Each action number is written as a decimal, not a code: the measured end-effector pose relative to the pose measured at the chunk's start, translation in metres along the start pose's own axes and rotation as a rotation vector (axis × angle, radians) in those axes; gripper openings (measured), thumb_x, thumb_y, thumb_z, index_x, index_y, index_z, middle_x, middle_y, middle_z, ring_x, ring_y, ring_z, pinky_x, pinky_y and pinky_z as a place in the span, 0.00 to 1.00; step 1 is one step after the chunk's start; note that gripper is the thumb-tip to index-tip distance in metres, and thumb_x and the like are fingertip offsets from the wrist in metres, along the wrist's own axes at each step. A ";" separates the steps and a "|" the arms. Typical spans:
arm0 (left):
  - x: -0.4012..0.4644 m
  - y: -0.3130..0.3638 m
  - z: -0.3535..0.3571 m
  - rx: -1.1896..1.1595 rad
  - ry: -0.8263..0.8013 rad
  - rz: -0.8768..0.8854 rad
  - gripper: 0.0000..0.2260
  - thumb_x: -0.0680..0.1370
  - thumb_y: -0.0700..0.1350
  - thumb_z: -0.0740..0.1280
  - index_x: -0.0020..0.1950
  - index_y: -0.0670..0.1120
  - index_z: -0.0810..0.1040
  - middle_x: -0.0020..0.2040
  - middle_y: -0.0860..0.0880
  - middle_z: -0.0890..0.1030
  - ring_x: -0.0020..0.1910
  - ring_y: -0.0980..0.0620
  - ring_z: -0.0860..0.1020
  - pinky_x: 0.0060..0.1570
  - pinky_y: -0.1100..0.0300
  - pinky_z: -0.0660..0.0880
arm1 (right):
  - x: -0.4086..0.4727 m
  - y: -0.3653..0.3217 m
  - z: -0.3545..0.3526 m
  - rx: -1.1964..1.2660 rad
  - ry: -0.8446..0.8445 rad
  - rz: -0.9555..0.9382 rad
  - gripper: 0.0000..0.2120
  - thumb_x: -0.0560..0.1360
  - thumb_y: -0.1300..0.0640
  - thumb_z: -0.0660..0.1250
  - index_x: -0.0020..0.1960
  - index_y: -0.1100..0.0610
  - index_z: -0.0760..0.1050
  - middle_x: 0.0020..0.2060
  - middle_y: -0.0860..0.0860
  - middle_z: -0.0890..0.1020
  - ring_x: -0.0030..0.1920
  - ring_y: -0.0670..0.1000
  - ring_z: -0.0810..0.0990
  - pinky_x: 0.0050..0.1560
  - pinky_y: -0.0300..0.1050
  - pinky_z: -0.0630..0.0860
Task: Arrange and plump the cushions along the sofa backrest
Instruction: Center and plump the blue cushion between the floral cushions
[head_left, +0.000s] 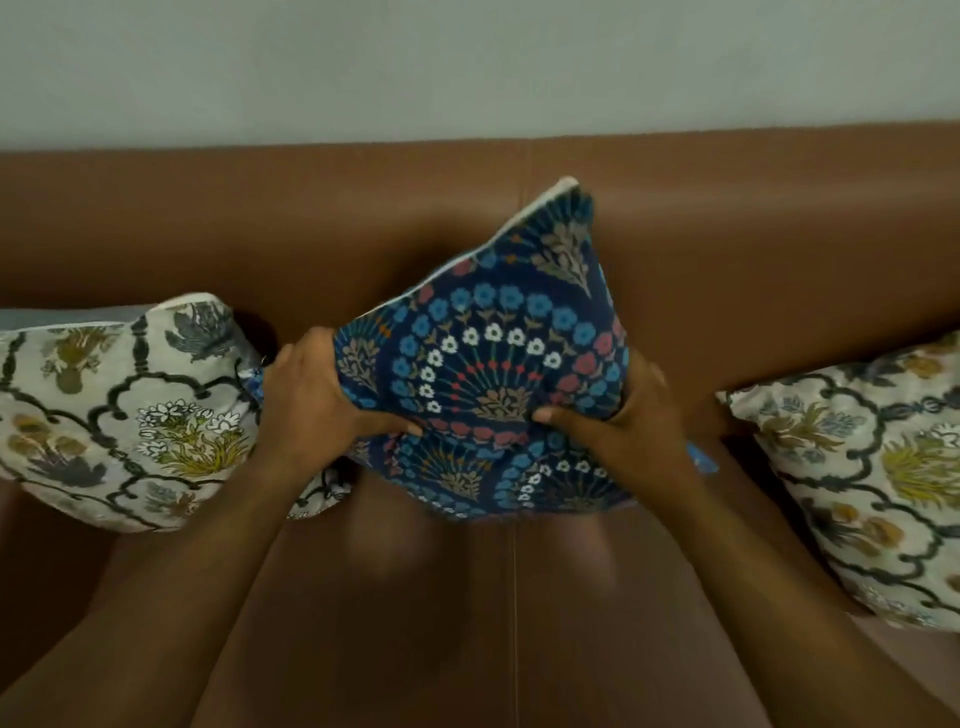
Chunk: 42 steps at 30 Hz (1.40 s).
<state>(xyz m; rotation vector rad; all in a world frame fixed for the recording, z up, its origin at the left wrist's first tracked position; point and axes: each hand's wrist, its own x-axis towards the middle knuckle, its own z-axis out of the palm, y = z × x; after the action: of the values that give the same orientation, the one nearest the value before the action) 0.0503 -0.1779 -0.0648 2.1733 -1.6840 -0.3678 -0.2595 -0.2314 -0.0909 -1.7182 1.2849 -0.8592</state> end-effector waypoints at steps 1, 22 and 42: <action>-0.001 -0.003 0.002 -0.074 0.017 -0.014 0.50 0.48 0.77 0.76 0.58 0.44 0.75 0.54 0.43 0.82 0.56 0.41 0.81 0.49 0.43 0.80 | 0.011 -0.009 -0.007 -0.122 0.001 -0.012 0.42 0.60 0.24 0.74 0.62 0.52 0.74 0.56 0.47 0.81 0.60 0.52 0.80 0.55 0.56 0.80; -0.031 0.031 0.081 -0.396 0.065 -0.225 0.52 0.48 0.75 0.75 0.61 0.45 0.70 0.59 0.44 0.78 0.61 0.45 0.77 0.54 0.44 0.79 | 0.005 -0.002 -0.048 -0.299 0.014 -0.021 0.26 0.74 0.28 0.60 0.52 0.51 0.66 0.42 0.43 0.73 0.41 0.38 0.76 0.36 0.38 0.70; -0.005 0.047 0.066 -0.206 0.166 -0.089 0.56 0.51 0.85 0.60 0.57 0.39 0.71 0.53 0.41 0.73 0.56 0.39 0.73 0.51 0.49 0.71 | 0.004 -0.001 -0.044 -0.181 0.277 -0.121 0.38 0.74 0.25 0.57 0.74 0.48 0.61 0.68 0.49 0.73 0.66 0.55 0.76 0.62 0.63 0.77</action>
<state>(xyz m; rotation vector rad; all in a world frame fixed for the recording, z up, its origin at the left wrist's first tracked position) -0.0198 -0.1914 -0.1036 2.0698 -1.3997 -0.3575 -0.2965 -0.2435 -0.0702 -1.8834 1.4902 -1.1109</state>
